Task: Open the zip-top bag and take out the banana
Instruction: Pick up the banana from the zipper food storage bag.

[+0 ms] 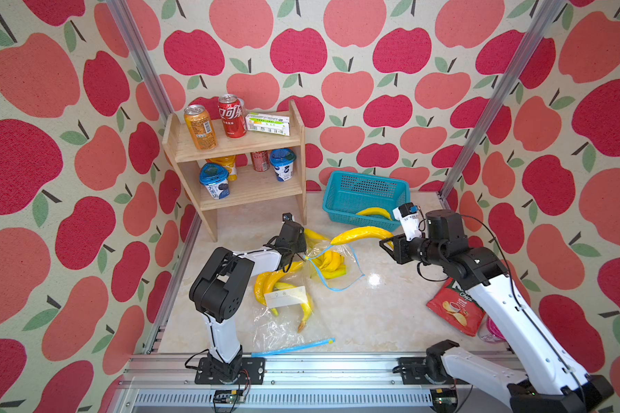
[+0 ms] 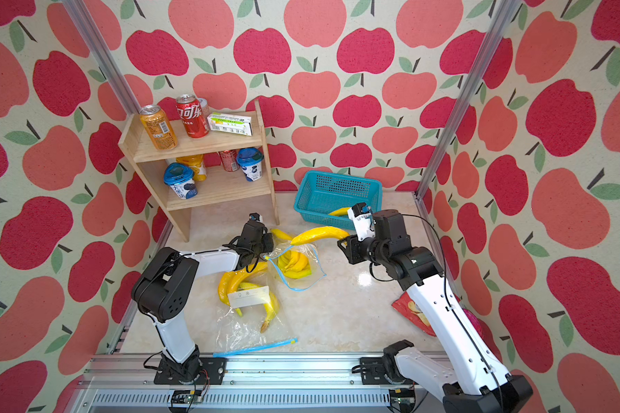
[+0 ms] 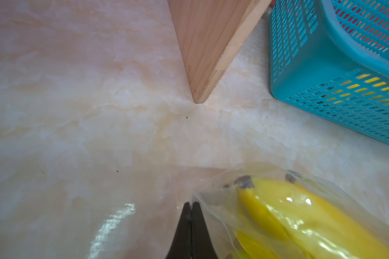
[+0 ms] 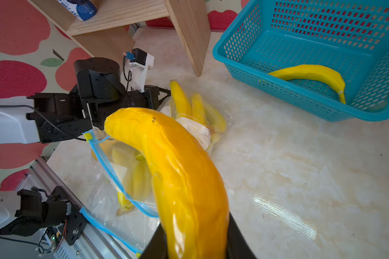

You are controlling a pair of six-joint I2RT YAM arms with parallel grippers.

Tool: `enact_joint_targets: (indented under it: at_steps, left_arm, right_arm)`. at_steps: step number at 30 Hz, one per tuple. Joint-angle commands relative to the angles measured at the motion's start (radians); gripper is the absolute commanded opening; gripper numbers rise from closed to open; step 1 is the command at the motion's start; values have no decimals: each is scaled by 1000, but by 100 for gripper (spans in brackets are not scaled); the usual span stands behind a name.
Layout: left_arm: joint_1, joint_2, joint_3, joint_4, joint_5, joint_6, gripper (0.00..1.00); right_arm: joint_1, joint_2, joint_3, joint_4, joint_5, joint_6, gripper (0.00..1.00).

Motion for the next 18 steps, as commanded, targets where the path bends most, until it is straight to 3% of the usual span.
enact_joint_targets:
  at_steps: [1, 3, 5, 9, 14, 16, 18]
  left_arm:
    - [0, -25, -34, 13, 61, -46, 0]
    - [-4, -36, -37, 11, 77, -58, 0]
    - [-9, -42, -33, -5, 86, -61, 0]
    - [-10, -59, -37, -29, 79, -65, 0]
    - [6, -54, -41, -47, 81, -80, 0]
    - [15, -48, -40, -35, 99, -93, 0]
    - [20, -38, -29, -34, 135, -116, 0]
  right_arm:
    - [-2, 7, 1, 69, 190, -4, 15]
    - [-21, 41, -1, 134, 298, -15, 15]
    - [-53, 89, -4, 212, 330, -11, 12]
    - [-132, 170, 24, 349, 232, 25, 12]
    - [-151, 194, 100, 327, 81, 18, 16]
    - [-152, 212, 98, 360, 126, 18, 16]
    - [-166, 323, 156, 355, 158, -3, 15]
